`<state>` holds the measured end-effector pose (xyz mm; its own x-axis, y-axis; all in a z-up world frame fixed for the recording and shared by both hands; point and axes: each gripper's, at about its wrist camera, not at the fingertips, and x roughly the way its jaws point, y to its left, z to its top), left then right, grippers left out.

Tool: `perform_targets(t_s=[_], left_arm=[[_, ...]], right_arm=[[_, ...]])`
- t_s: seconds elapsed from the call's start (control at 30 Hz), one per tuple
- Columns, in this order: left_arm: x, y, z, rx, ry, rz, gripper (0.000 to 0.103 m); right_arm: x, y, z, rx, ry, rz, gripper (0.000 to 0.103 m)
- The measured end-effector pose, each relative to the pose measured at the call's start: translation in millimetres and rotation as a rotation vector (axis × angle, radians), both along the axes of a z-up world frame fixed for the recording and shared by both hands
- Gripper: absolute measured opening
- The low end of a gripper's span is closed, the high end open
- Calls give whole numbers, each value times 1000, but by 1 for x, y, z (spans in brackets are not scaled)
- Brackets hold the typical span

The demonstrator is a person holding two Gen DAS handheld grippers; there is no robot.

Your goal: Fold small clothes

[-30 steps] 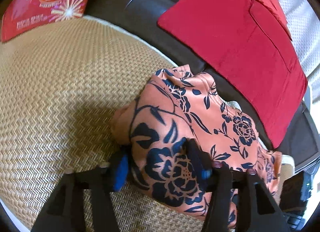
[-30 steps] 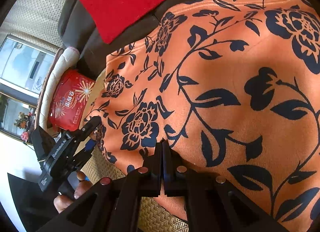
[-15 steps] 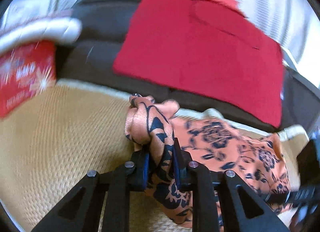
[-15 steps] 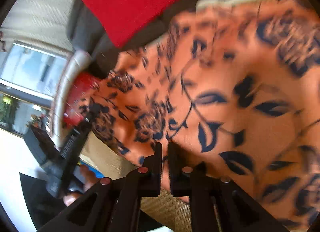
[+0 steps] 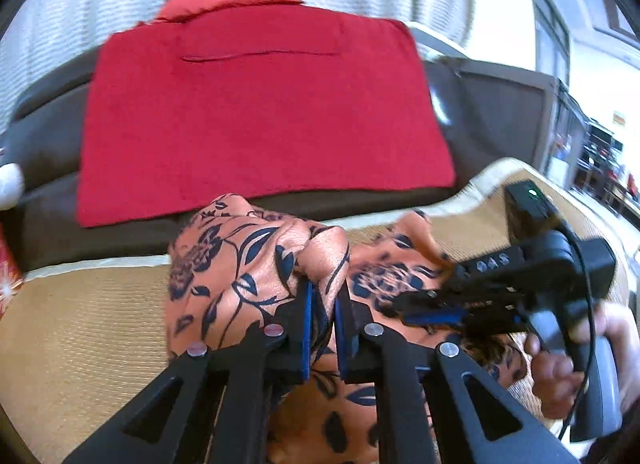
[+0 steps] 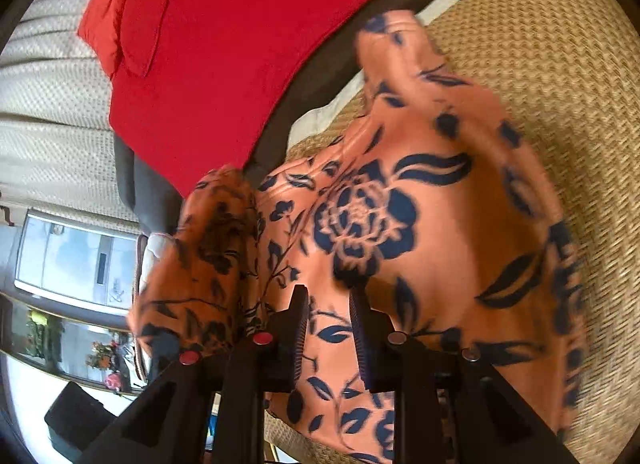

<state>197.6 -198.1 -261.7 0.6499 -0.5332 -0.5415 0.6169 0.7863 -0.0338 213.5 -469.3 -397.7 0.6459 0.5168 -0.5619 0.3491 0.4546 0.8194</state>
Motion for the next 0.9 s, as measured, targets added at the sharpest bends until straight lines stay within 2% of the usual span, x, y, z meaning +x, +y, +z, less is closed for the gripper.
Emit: perform_targets(t_s=[0.07,0.17,0.27,0.3,0.37,0.4,0.43,0.53,0.6,0.63,0.67,0.73,0.8,0.83,0.9], left_arm=[[1,5,-6,-15,32,-6,10],[8,22,-8,-66,93,-17,9],[17,55,0,-155,133,-67,10],[20,69,4,-181,142,-72,15],[27,93,10,-223,154,-73,37],[28,110,14,-248,159,-65,58],[30,121,16,-268,155,-55,63],[32,153,18,-297,143,-27,63],[34,165,12,-261,143,10,63],[35,170,8,-247,150,32,63],[38,176,4,-240,168,66,64],[44,194,0,-244,209,137,71],[49,213,-13,-238,263,248,74],[51,225,-23,-239,319,336,74],[51,243,-37,-263,401,438,74]], right_arm=[[0,-4,-8,15,24,-3,25],[5,-3,-4,1,7,-1,25],[16,8,4,-13,-18,31,25],[19,13,5,-19,-19,41,25],[28,22,5,-33,-19,52,25],[32,26,5,-35,-23,53,25],[36,31,7,-37,-30,52,25],[48,45,13,-48,-56,67,26],[56,60,17,-65,-66,95,42],[60,66,18,-69,-67,97,73],[61,70,20,-69,-80,90,82],[69,80,24,-78,-103,99,82],[75,89,28,-98,-107,116,82],[79,93,27,-112,-98,119,82],[87,101,23,-135,-73,118,82]])
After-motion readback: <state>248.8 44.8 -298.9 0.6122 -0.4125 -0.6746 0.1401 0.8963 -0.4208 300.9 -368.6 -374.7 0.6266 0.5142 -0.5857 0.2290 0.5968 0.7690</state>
